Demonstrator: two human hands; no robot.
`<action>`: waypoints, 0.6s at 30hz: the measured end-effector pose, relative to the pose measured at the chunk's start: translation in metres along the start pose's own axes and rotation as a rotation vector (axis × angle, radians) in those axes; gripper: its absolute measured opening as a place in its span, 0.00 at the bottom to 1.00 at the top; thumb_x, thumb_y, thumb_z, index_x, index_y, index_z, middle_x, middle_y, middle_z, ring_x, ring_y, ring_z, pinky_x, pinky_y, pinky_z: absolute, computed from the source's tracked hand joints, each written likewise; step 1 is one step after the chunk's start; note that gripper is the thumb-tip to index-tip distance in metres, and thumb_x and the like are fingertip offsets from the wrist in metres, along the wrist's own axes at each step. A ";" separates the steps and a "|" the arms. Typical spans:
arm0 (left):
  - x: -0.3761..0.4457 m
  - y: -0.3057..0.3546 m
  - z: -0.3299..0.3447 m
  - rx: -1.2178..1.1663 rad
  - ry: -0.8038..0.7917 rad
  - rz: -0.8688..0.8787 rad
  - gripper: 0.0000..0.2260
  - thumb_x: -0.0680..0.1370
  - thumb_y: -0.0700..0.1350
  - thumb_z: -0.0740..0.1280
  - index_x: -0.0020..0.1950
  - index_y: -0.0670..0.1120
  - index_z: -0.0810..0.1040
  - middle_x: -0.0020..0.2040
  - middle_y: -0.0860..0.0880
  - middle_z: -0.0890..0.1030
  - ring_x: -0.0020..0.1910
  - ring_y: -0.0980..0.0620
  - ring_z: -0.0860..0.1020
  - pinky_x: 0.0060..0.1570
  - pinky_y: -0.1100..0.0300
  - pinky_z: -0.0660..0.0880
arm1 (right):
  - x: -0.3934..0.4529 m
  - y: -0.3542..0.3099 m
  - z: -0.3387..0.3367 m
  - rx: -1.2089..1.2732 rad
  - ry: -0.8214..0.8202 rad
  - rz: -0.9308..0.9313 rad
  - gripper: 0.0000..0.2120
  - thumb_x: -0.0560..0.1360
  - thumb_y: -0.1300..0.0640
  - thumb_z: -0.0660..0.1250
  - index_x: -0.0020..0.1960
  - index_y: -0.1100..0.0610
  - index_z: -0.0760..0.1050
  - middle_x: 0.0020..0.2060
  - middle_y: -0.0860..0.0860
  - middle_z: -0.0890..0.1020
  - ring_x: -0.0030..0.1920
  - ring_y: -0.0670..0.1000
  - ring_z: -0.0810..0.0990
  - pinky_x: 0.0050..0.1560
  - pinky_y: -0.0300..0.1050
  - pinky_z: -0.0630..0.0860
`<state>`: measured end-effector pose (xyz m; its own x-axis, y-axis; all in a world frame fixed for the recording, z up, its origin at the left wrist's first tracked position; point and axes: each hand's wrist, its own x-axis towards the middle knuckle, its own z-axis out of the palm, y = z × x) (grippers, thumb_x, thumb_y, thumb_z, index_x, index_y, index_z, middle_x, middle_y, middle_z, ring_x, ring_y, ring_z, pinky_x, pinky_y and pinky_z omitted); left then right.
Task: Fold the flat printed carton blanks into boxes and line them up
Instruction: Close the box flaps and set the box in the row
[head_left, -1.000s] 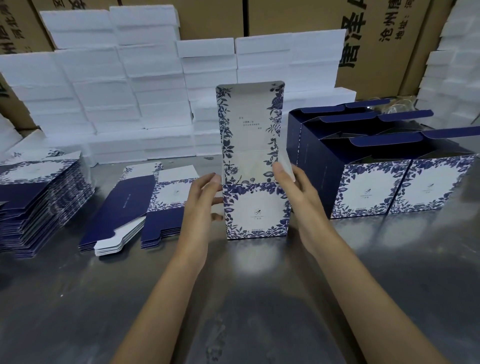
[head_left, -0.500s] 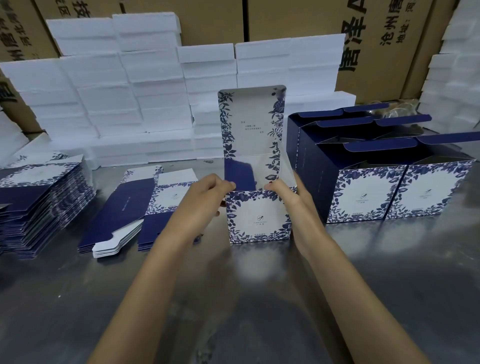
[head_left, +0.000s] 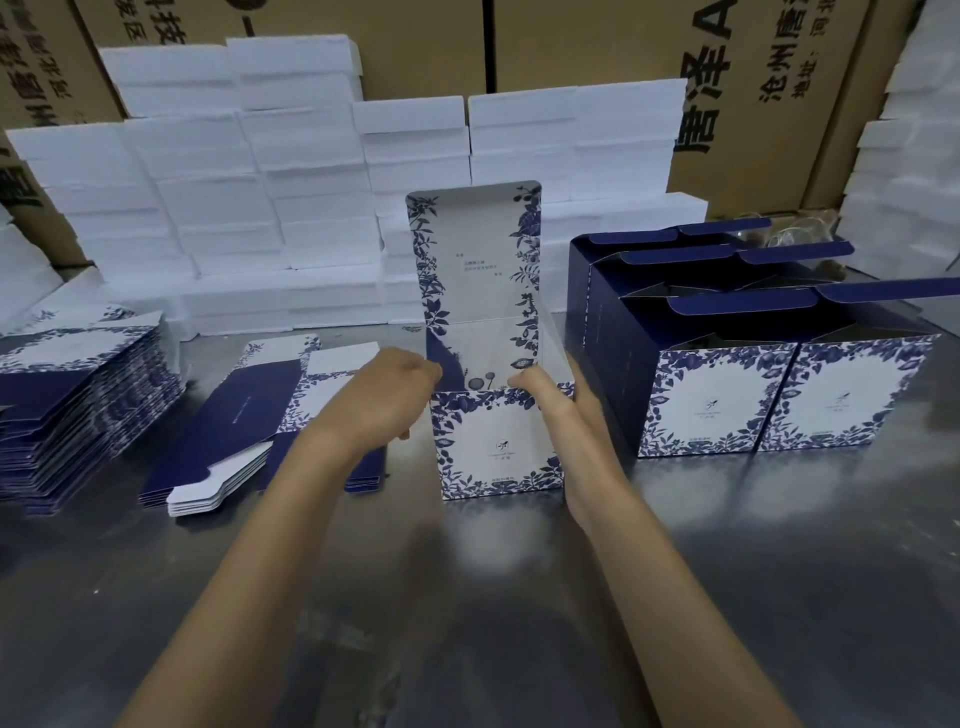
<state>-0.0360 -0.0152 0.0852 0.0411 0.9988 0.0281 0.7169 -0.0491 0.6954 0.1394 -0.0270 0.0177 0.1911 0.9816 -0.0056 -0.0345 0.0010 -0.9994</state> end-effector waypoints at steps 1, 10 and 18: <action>0.001 -0.002 0.000 -0.001 -0.015 0.000 0.15 0.83 0.47 0.59 0.36 0.46 0.64 0.33 0.45 0.67 0.25 0.50 0.68 0.33 0.59 0.67 | 0.000 0.000 0.000 -0.002 0.008 0.002 0.30 0.60 0.35 0.71 0.63 0.29 0.73 0.50 0.34 0.83 0.55 0.43 0.81 0.55 0.51 0.76; 0.012 0.000 0.001 -0.007 -0.055 -0.020 0.11 0.82 0.48 0.60 0.42 0.47 0.69 0.31 0.50 0.63 0.34 0.49 0.64 0.43 0.56 0.65 | -0.001 0.001 -0.002 0.064 -0.042 -0.013 0.30 0.60 0.41 0.69 0.63 0.35 0.75 0.47 0.35 0.84 0.47 0.38 0.83 0.49 0.46 0.77; 0.026 0.012 -0.013 0.104 -0.072 -0.083 0.21 0.82 0.54 0.62 0.33 0.46 0.64 0.26 0.50 0.66 0.25 0.50 0.62 0.30 0.59 0.60 | -0.004 -0.002 -0.003 0.082 -0.044 0.000 0.29 0.60 0.41 0.69 0.62 0.37 0.77 0.45 0.37 0.85 0.47 0.40 0.84 0.50 0.49 0.78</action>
<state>-0.0354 0.0108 0.1040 0.0261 0.9964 -0.0803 0.7880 0.0290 0.6150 0.1415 -0.0314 0.0192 0.1476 0.9890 -0.0027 -0.1150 0.0145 -0.9933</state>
